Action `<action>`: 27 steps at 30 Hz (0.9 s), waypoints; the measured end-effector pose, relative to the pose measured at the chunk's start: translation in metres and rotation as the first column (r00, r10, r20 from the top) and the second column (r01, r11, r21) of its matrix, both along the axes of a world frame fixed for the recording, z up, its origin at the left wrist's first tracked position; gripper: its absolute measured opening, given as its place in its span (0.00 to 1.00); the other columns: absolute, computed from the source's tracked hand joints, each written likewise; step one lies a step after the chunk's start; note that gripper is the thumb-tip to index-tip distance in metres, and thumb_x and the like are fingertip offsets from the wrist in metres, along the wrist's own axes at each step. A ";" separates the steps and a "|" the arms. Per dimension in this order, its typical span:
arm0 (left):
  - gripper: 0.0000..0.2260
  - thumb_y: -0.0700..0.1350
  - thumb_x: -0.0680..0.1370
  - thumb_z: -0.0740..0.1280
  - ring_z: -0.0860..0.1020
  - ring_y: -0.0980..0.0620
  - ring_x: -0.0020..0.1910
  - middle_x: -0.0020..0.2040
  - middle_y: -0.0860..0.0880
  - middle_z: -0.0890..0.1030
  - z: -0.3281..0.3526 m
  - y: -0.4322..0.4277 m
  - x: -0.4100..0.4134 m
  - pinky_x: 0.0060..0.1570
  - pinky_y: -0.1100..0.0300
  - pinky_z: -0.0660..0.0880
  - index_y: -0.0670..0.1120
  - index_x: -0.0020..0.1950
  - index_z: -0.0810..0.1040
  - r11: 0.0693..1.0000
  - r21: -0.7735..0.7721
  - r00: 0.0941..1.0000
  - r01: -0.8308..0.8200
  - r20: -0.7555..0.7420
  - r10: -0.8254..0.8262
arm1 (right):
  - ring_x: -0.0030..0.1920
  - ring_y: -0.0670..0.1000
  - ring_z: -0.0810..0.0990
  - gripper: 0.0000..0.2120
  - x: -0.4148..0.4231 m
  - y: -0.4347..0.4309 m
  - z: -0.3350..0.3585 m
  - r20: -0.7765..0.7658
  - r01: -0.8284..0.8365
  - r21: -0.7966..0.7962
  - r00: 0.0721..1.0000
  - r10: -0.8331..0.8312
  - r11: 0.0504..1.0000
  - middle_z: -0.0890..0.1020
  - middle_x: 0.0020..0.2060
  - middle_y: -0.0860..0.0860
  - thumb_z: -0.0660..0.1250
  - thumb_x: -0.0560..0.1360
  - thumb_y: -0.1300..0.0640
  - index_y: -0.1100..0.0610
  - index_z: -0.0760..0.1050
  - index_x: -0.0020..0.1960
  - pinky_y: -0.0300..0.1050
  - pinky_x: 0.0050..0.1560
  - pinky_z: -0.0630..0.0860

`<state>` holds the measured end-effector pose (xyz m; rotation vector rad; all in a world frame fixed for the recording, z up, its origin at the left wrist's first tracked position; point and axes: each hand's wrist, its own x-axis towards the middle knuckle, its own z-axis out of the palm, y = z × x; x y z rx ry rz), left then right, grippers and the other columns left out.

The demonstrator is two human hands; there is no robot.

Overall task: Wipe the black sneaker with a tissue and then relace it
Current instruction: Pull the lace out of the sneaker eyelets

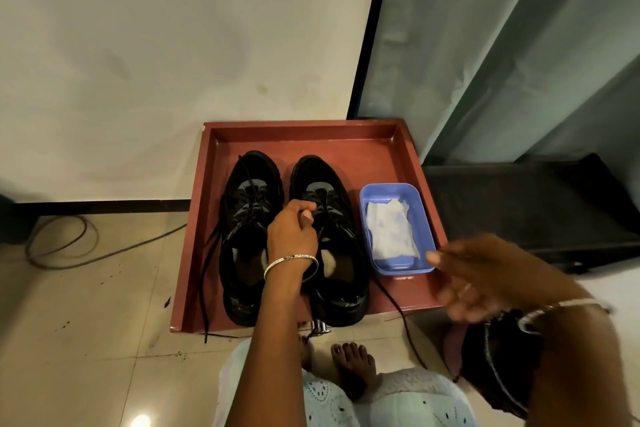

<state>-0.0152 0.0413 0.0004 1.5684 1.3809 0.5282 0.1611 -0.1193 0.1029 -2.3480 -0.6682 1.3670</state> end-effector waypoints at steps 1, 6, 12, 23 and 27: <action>0.12 0.38 0.82 0.59 0.79 0.49 0.54 0.54 0.47 0.82 0.000 0.000 0.002 0.51 0.59 0.74 0.45 0.58 0.81 0.999 0.053 0.999 -0.004 -0.040 0.006 | 0.36 0.57 0.86 0.10 -0.001 0.015 -0.013 0.109 -0.033 0.154 0.994 0.016 0.988 0.86 0.36 0.58 0.69 0.76 0.51 0.58 0.81 0.48 0.54 0.42 0.84; 0.11 0.37 0.81 0.61 0.80 0.48 0.53 0.53 0.48 0.83 -0.001 0.002 0.010 0.46 0.59 0.72 0.46 0.53 0.82 0.990 0.138 0.980 -0.038 -0.191 0.064 | 0.39 0.38 0.81 0.02 -0.033 0.088 -0.085 0.298 -0.038 0.612 0.936 -0.185 0.790 0.85 0.38 0.46 0.74 0.74 0.62 0.56 0.85 0.45 0.36 0.47 0.79; 0.07 0.40 0.79 0.66 0.80 0.50 0.51 0.49 0.50 0.84 -0.003 0.006 0.010 0.45 0.61 0.70 0.49 0.51 0.83 0.990 0.132 0.975 -0.046 -0.211 0.074 | 0.45 0.44 0.83 0.07 -0.041 0.109 -0.116 0.240 -0.114 0.613 0.970 -0.047 0.782 0.86 0.44 0.49 0.73 0.73 0.66 0.57 0.85 0.48 0.38 0.53 0.79; 0.06 0.40 0.77 0.69 0.80 0.56 0.46 0.45 0.54 0.83 -0.007 0.007 0.011 0.42 0.64 0.71 0.50 0.48 0.84 0.992 0.119 0.980 -0.034 -0.193 0.057 | 0.44 0.50 0.81 0.12 -0.045 0.118 -0.125 0.414 -0.289 0.514 0.908 0.061 0.808 0.82 0.42 0.48 0.66 0.75 0.69 0.52 0.77 0.42 0.52 0.50 0.80; 0.07 0.39 0.76 0.70 0.79 0.58 0.44 0.44 0.54 0.83 -0.010 0.007 0.011 0.39 0.70 0.68 0.51 0.48 0.84 0.993 0.112 0.983 -0.034 -0.175 0.053 | 0.43 0.55 0.80 0.08 -0.045 0.117 -0.123 0.508 -0.324 0.457 0.859 0.055 0.829 0.82 0.43 0.51 0.62 0.78 0.66 0.55 0.75 0.46 0.52 0.45 0.78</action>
